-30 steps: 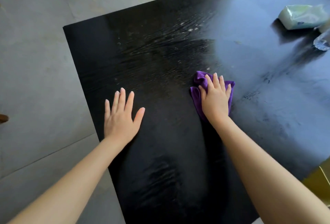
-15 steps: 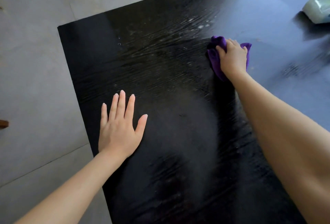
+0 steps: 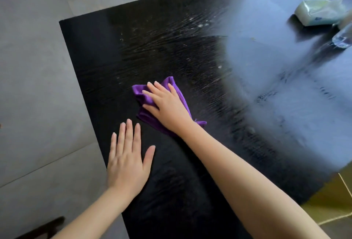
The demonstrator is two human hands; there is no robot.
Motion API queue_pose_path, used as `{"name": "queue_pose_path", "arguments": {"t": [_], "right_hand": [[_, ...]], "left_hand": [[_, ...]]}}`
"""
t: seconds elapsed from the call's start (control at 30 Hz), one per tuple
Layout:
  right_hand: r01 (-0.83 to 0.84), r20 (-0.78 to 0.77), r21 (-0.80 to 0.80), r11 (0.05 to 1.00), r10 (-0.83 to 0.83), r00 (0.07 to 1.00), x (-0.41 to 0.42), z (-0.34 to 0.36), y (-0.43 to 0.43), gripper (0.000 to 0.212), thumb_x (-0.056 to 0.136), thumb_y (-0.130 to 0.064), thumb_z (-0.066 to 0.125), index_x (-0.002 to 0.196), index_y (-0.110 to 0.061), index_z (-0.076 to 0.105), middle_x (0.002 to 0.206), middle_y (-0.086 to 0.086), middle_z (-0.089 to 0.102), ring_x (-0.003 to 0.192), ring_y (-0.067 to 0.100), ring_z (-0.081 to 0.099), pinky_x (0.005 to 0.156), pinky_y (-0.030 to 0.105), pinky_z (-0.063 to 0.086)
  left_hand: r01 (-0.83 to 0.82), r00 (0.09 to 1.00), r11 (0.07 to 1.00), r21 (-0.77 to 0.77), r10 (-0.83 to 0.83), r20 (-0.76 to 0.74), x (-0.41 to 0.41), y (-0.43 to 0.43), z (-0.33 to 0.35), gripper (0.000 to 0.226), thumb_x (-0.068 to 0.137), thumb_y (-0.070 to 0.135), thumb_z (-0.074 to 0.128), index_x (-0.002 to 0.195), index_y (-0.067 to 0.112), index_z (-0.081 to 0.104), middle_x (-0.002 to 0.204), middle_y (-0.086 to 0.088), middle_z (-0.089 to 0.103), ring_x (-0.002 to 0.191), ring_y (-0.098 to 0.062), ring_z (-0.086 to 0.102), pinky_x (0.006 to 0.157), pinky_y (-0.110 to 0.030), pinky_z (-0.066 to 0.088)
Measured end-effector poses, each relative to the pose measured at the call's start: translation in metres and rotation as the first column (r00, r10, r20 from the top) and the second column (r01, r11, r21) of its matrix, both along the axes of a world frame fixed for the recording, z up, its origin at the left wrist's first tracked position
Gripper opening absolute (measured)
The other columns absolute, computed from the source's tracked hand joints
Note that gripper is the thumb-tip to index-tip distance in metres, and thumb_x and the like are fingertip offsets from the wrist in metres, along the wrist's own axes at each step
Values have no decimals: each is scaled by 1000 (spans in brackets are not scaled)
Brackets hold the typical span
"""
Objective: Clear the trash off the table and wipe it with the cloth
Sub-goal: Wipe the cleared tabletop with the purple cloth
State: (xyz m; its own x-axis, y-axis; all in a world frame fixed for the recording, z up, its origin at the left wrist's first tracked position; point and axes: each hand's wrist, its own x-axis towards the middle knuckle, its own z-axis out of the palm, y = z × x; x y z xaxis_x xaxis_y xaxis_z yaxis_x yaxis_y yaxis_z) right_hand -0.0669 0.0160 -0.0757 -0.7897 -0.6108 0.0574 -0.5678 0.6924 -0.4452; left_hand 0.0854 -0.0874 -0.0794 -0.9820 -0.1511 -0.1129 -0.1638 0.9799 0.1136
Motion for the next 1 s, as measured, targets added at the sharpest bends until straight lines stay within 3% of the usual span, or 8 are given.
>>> {"name": "queue_pose_path", "arguments": {"t": [0.13,0.3,0.43,0.57,0.73,0.9,1.0], "right_hand": [[-144,-34,26,989,145,989,31,-7,26,46,89,-35,53,131,-16,57,145,7,49,138,27,41,114,49,26],[-156,-41,54,986,158,987,16,0,85,49,86,-38,44,125,-14,62,138,9,56,131,30,49,111,46,34],[7,-61,54,998,-4,998,-10,-1,155,48,88,-39,48,127,-13,60,139,10,55,132,28,48,113,41,28],[217,-34,51,975,-215,976,-28,0,225,51,89,-40,46,128,-10,58,141,15,52,134,33,45,114,49,31],[510,-70,1,860,-509,858,-26,6,306,47,90,-33,50,127,-6,59,140,16,52,132,33,46,113,45,31],[708,-45,-32,706,-708,705,-9,1,299,48,90,-33,49,129,-7,56,144,16,49,136,34,40,115,47,26],[718,-49,-14,696,-718,694,16,0,271,46,90,-35,47,128,-12,58,146,14,46,138,33,38,116,47,23]], "left_hand": [[-2,999,1000,26,1,49,62,35,2,78,95,56,7,144,-2,27,154,-21,26,144,-28,18,118,-42,8],[-21,997,999,-28,23,69,77,59,1,80,95,57,8,144,-4,27,153,-25,27,143,-34,24,116,-49,17],[-36,996,999,-41,39,85,74,62,5,80,94,57,9,144,-3,29,153,-24,27,143,-34,25,116,-51,19],[-39,994,996,-81,48,99,74,63,8,82,94,58,7,145,-3,27,154,-23,25,144,-34,24,116,-50,18],[-40,996,994,-99,48,79,75,64,6,81,93,58,7,146,-1,26,154,-23,25,145,-34,23,116,-50,18],[-36,997,994,-107,42,61,75,64,5,83,93,58,6,146,-3,25,155,-24,24,145,-35,22,117,-50,16],[-40,997,993,-107,47,67,74,65,5,84,92,58,4,146,-3,25,155,-24,23,146,-35,21,117,-51,17]]}}
